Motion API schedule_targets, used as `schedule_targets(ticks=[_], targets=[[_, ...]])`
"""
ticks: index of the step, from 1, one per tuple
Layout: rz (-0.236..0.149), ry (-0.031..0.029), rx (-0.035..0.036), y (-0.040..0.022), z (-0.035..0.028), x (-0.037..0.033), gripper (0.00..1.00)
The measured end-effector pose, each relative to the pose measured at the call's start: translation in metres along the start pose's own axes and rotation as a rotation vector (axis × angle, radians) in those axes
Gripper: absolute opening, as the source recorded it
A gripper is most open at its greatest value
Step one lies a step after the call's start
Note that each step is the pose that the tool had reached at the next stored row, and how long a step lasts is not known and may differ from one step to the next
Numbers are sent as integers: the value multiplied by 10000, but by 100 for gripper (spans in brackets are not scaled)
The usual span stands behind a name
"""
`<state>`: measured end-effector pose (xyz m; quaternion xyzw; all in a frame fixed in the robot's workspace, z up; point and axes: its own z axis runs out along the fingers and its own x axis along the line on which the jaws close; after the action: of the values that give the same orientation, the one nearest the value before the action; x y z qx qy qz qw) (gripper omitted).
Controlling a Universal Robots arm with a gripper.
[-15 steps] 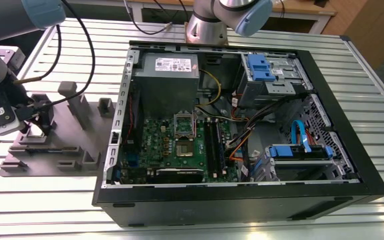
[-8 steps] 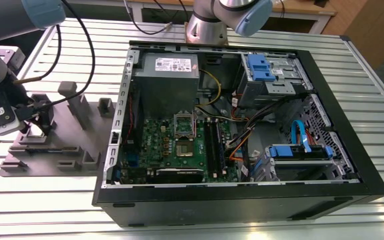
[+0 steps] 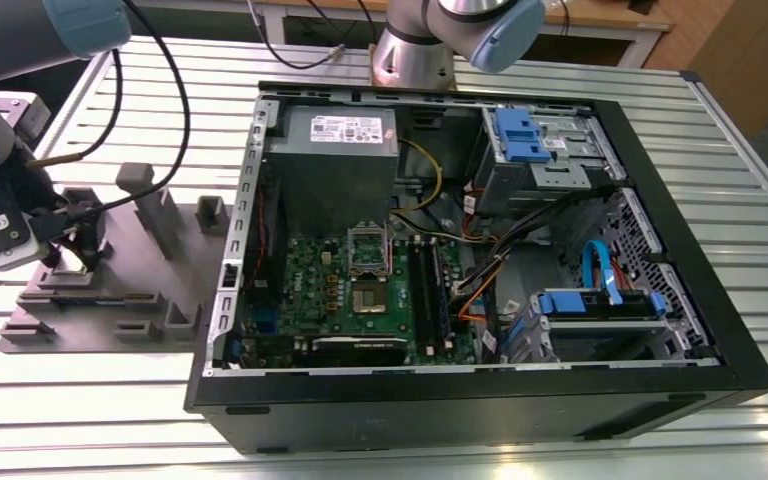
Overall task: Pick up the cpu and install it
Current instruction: 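Pick up the cpu and move it towards the insertion slot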
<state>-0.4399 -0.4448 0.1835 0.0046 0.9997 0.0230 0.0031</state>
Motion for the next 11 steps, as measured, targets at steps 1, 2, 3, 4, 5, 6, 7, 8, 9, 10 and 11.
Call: schedule_targets(ticks=[1,2,3,4,5,6,7,8,9,10,11], targets=[[0,1,0,0,0,0,47],[0,0,0,0,-1,0,47],[0,0,0,0,-1,0,47],[0,0,0,0,-1,0,47],[0,0,0,0,-2,0,47],[0,1,1,0,-2,0,47],[0,1,0,0,-2,0,47],[0,1,0,0,-2,0,47],[0,1,0,0,-4,0,47],[0,5,3,0,-11,0,47],[0,5,4,0,-20,1,47]])
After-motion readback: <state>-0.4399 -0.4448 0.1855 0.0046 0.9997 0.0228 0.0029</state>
